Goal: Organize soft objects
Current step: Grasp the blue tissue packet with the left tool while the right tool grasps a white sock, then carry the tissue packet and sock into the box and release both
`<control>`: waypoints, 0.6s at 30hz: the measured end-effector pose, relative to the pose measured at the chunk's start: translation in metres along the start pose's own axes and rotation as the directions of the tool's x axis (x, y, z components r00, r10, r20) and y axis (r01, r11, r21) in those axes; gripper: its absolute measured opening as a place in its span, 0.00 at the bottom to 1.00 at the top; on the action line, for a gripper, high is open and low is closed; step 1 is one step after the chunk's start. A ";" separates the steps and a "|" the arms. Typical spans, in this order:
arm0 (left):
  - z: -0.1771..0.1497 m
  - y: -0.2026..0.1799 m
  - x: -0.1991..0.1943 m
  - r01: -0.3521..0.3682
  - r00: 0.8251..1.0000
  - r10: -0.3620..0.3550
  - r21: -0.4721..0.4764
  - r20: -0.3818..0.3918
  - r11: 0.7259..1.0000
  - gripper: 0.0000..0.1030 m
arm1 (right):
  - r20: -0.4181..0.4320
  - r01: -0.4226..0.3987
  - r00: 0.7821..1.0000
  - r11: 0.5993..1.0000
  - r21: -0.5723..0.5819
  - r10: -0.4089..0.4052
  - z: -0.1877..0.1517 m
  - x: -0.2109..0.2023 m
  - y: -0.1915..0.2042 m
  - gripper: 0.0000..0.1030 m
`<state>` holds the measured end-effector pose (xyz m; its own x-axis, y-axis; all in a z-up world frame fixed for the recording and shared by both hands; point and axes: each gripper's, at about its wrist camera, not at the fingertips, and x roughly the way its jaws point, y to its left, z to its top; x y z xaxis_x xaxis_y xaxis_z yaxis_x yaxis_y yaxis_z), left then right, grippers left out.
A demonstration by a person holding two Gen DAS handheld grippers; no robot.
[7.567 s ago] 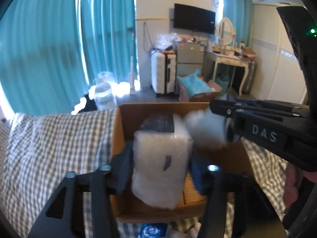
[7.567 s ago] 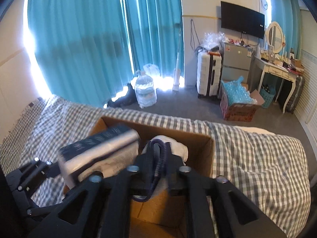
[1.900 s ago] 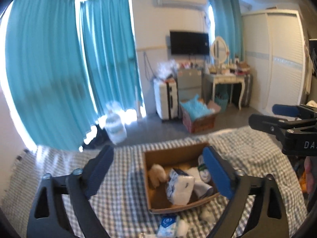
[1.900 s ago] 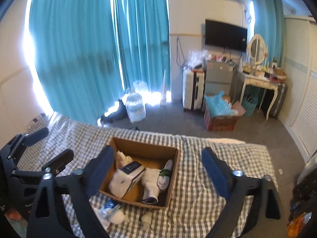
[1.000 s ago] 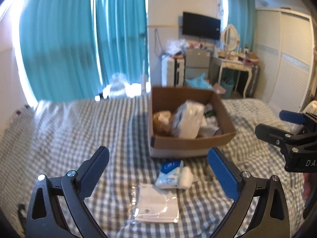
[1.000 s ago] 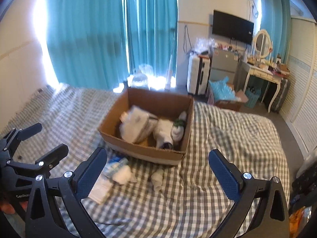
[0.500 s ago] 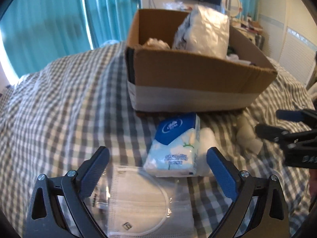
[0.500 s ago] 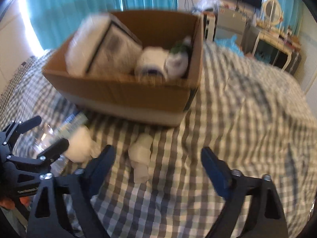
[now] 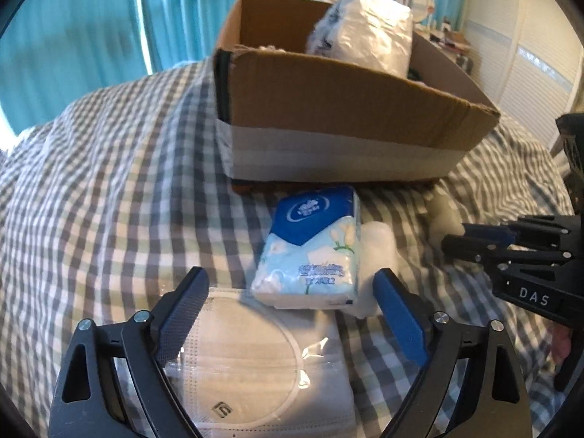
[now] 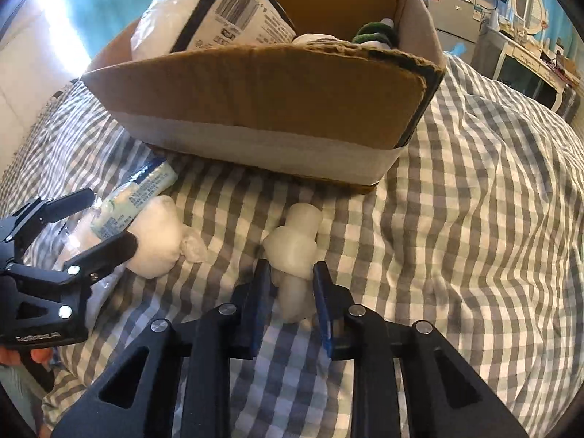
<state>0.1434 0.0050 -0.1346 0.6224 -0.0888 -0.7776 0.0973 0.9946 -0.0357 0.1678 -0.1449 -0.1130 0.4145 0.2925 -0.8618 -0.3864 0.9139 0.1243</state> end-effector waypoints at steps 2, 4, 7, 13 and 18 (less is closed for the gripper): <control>0.000 -0.001 0.003 0.022 1.000 -0.022 0.009 -0.010 1.000 0.79 | 0.001 -0.002 1.000 1.000 0.001 0.002 -0.002 -0.001 0.002 0.22; 0.001 -0.003 0.007 0.041 0.999 -0.040 0.012 -0.019 0.999 0.66 | 0.001 0.004 1.000 1.000 -0.008 -0.004 -0.002 -0.002 0.004 0.22; 0.001 -0.005 0.006 0.078 0.997 -0.077 0.023 -0.024 0.997 0.51 | 0.000 0.011 1.000 1.000 -0.019 -0.011 -0.006 -0.005 0.008 0.22; 0.002 -0.004 0.001 0.107 0.994 -0.107 0.012 -0.021 0.994 0.51 | 0.005 0.017 1.000 0.999 -0.035 -0.016 -0.002 -0.003 0.008 0.22; 0.003 0.000 -0.010 0.088 0.996 -0.088 0.012 0.002 0.996 0.48 | 0.012 0.013 1.000 0.999 -0.037 -0.013 0.001 -0.007 0.009 0.21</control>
<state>0.1396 0.0059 -0.1246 0.6133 -0.1757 -0.7701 0.1608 0.9823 -0.0960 0.1616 -0.1386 -0.1052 0.4295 0.2844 -0.8571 -0.4113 0.9066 0.0947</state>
